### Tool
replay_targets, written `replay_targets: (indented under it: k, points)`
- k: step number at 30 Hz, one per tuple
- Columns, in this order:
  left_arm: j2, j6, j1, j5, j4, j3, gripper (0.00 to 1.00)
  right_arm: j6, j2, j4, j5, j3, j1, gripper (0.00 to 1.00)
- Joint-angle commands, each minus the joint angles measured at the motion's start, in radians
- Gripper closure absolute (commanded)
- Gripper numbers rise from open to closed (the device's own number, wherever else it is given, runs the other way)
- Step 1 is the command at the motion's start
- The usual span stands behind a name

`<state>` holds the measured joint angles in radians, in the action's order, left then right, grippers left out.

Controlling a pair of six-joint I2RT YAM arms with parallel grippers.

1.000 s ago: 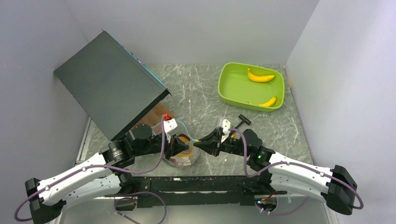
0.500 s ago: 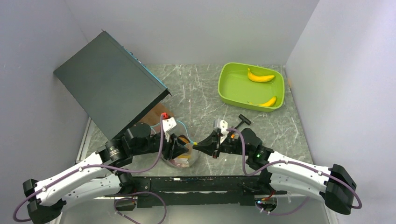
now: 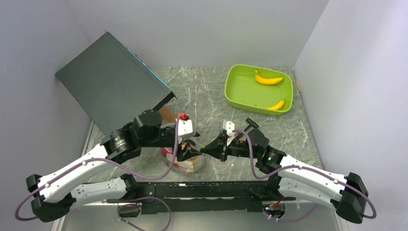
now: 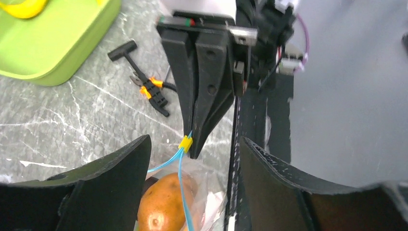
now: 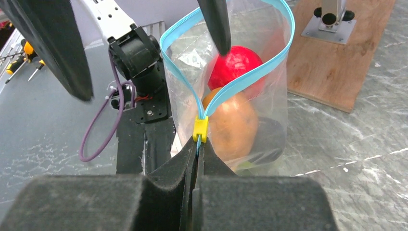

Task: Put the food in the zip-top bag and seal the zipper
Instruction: Zip the zipper food storage bag at the center of the board.

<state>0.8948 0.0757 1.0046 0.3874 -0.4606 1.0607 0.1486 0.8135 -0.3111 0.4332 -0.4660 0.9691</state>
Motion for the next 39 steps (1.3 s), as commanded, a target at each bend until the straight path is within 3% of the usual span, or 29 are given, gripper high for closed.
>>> replay_targets:
  k: [1,5,12,18,33,39]
  points:
    - [0.064,0.21,-0.006,0.132,-0.061,0.047,0.28,-0.034,-0.02,0.004,0.03,-0.056,-0.004,1.0]
    - [0.139,0.255,-0.025,0.166,-0.129,0.099,0.31,-0.033,-0.031,-0.004,0.032,-0.046,-0.005,1.0]
    - [0.211,0.263,-0.035,0.211,-0.168,0.126,0.5,-0.043,-0.027,0.002,0.043,-0.048,-0.004,1.0]
    - [0.213,0.257,-0.039,0.22,-0.155,0.11,0.59,-0.046,-0.034,0.009,0.039,-0.049,-0.004,1.0]
    - [0.236,0.231,-0.042,0.143,-0.181,0.109,0.88,-0.023,-0.024,0.002,0.024,-0.053,-0.004,1.0]
    - [0.222,0.211,-0.043,0.072,-0.222,0.116,0.99,0.027,-0.028,0.007,-0.057,-0.059,-0.004,1.0]
